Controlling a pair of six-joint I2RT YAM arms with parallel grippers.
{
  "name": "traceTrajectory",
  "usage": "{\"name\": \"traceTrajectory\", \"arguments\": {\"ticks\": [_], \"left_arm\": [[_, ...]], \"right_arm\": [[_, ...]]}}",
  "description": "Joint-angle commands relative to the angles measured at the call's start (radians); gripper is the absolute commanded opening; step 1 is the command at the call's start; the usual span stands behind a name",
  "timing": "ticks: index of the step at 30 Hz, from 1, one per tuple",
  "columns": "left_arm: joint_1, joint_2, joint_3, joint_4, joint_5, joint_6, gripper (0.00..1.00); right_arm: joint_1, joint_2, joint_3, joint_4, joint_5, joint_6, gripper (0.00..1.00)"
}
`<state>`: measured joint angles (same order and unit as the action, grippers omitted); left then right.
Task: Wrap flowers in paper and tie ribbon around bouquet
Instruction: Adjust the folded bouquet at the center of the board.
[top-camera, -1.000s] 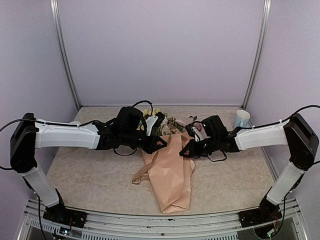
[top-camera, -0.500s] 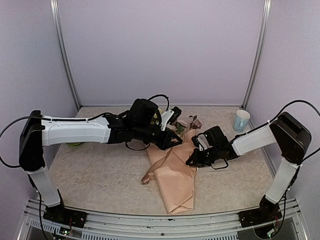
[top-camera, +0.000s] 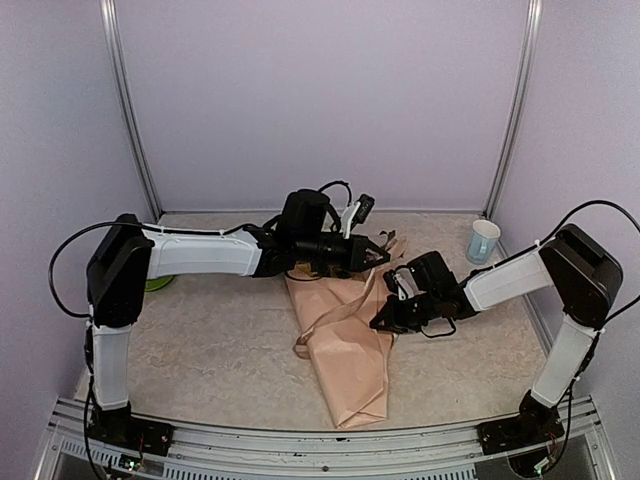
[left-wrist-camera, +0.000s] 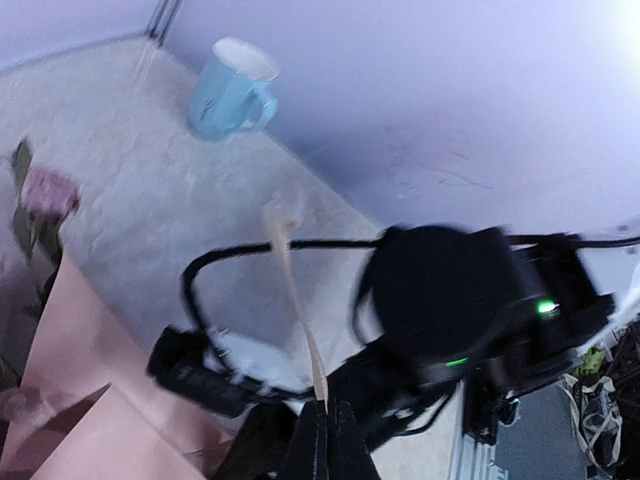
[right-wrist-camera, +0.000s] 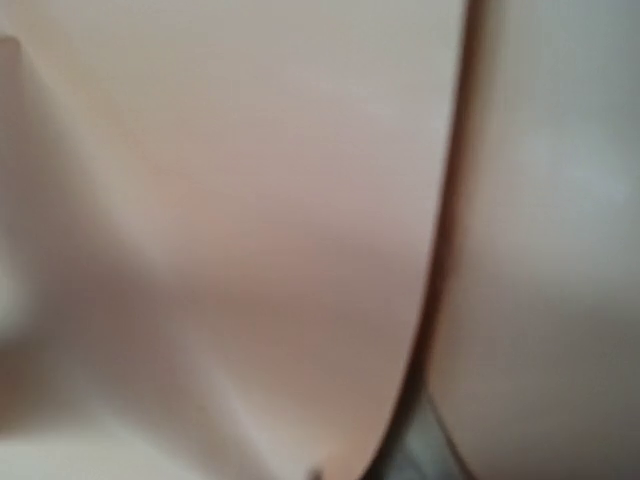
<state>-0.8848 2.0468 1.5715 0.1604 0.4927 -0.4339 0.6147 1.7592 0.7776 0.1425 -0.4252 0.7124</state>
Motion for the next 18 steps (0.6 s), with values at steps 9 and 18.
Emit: {"name": "traceTrajectory", "arguments": {"ticks": [9,18], "left_arm": [[0.030,0.172,-0.198,0.064,-0.043,-0.146,0.00],[0.029,0.221,-0.209,0.095,-0.013,-0.169,0.00]], "right_arm": [[-0.007,-0.039,0.014,-0.036,0.006,0.021,0.00],[-0.011,-0.188,0.126,-0.331,0.196,-0.079,0.13]]}}
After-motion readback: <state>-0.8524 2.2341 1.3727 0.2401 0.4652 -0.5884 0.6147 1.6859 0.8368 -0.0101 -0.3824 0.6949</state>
